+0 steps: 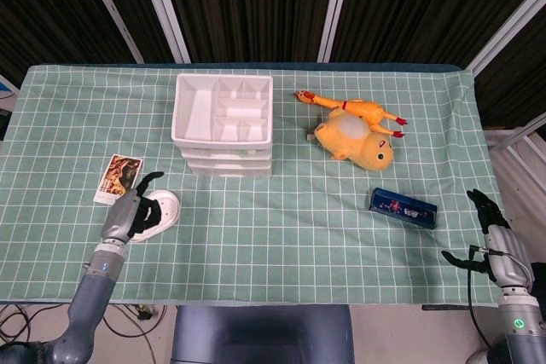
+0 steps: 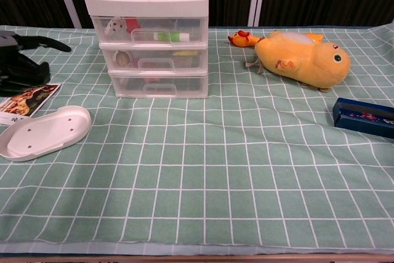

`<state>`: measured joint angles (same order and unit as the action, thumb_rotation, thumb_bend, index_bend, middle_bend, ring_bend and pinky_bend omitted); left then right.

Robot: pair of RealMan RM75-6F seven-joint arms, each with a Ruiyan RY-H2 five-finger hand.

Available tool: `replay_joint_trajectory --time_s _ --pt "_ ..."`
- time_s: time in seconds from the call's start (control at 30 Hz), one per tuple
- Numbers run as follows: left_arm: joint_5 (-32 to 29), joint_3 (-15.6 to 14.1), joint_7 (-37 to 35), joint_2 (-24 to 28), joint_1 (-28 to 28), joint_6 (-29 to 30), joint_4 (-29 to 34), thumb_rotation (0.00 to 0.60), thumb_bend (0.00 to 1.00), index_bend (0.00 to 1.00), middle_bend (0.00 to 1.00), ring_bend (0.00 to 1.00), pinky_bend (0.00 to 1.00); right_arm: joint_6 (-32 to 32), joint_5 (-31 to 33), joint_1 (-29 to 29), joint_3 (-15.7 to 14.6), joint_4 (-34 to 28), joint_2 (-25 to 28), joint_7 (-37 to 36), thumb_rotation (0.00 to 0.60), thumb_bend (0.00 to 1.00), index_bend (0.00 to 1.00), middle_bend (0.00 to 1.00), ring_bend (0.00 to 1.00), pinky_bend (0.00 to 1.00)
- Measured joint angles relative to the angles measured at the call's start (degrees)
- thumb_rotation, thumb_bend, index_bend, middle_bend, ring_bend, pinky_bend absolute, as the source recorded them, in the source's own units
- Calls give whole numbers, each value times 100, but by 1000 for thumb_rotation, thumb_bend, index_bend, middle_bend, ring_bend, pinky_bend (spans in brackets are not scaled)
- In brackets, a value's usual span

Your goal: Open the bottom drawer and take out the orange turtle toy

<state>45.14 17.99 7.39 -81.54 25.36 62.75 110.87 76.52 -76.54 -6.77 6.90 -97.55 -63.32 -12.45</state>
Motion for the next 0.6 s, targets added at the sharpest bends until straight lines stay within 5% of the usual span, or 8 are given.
replay_joint_trajectory --time_s 0.3,0.6 --pt "-1278 398 -413 -837 773 -756 -755 600 713 150 889 942 1000 -68 52 -14 15 -7 18 -76 600 93 0 0 0 185" --pt "-1752 518 -565 -1350 1257 -1046 -1440 600 713 150 889 943 1000 -109 76 -20 25 -15 36 -145 600 93 0 0 0 185"
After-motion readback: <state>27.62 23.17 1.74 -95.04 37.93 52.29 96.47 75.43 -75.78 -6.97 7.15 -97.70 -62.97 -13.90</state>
